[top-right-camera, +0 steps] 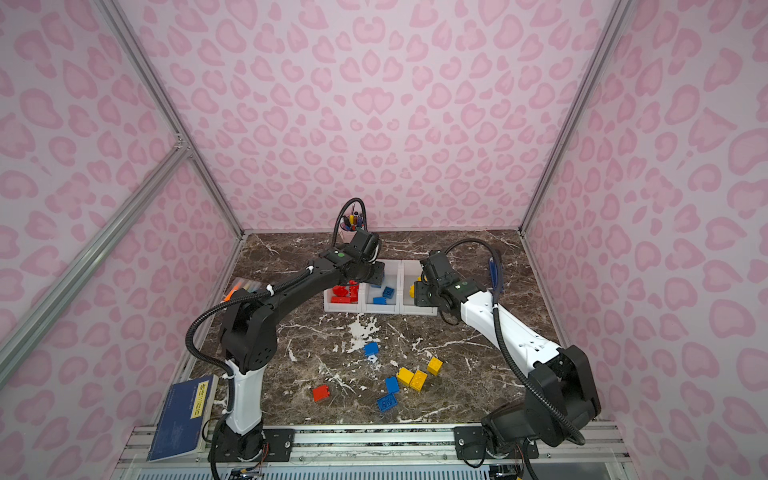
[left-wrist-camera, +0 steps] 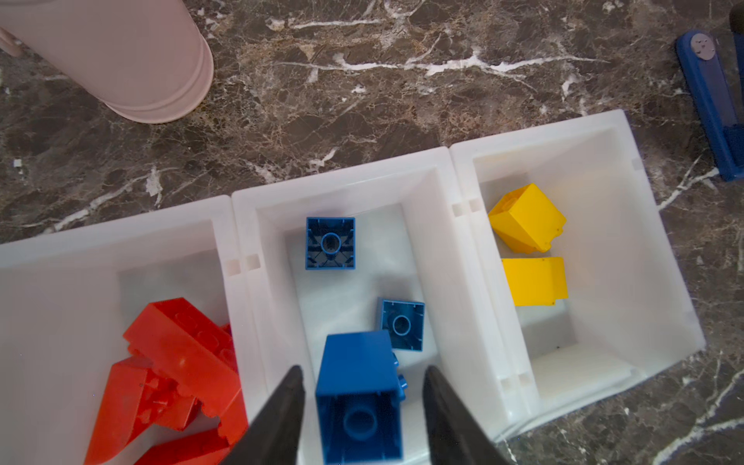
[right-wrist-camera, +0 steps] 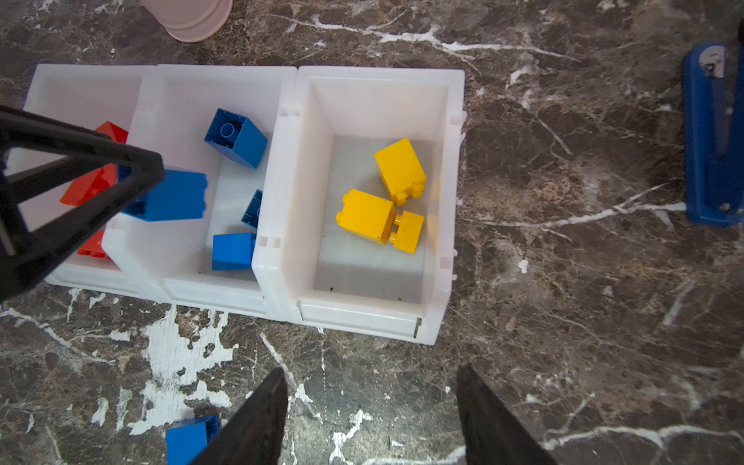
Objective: Sort the legos into containers by color
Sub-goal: 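Open the left gripper to drop the blue brick into the middle compartment, then withdraw the left gripper while the right gripper lowers toward the blue brick near the bin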
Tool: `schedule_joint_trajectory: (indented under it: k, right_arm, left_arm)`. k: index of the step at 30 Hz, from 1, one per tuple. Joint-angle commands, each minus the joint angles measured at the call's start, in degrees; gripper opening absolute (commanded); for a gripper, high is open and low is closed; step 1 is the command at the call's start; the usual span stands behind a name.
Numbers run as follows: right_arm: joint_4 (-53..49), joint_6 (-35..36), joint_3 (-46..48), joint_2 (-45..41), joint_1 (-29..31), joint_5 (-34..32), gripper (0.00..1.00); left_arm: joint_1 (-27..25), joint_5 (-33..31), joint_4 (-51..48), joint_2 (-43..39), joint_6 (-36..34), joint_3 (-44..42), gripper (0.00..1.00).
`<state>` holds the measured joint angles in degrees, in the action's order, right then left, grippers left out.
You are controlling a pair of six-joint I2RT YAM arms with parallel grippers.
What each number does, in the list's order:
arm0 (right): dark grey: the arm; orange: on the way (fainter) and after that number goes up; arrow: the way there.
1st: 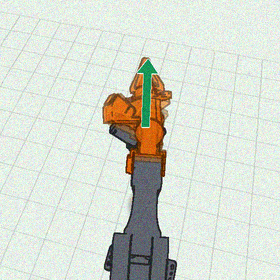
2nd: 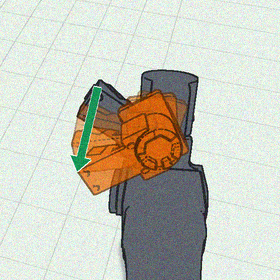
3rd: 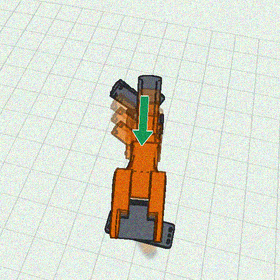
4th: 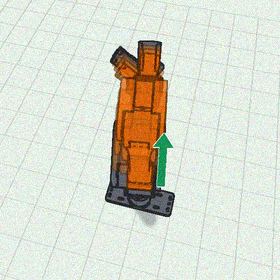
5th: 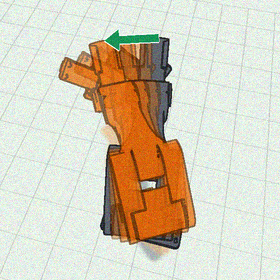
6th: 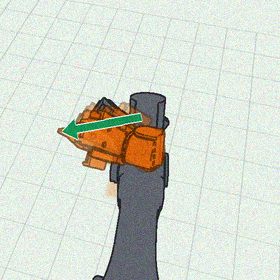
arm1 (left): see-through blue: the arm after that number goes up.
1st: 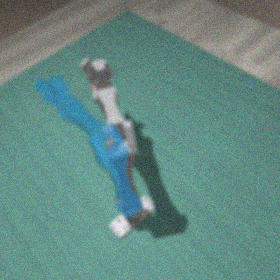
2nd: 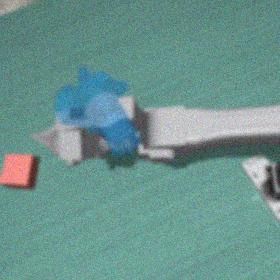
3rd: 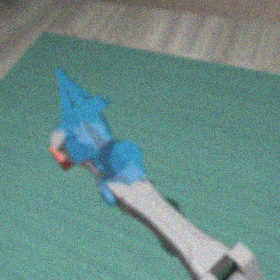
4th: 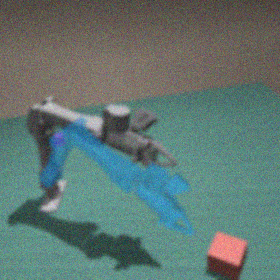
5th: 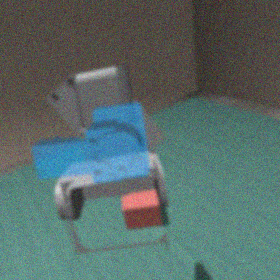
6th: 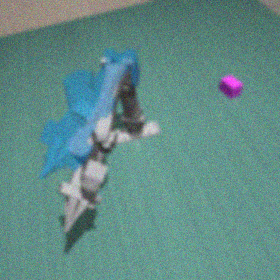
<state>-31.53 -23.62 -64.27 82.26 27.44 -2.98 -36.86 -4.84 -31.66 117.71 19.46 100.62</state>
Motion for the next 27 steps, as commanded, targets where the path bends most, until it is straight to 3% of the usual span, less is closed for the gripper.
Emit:
schedule_joint_trajectory:
  k: [1,12,27]
  right_arm:
    - [-0.3,-0.3,0.2,-0.3,0.1,-0.4,0.68]
    - [-0.3,-0.3,0.3,-0.6,0.1,-0.3,0.68]
    - [-0.5,-0.5,2.7,0.6,3.5,-1.1,0.68]
  left_arm:
    - [-0.2,-0.5,0.2,-0.3,0.2,0.9,0.63]
    - [-0.8,-1.3,2.3,-6.9,0.7,-2.2,0.69]
    - [-0.7,-5.0,8.2,-27.5,3.7,-23.1,0.69]
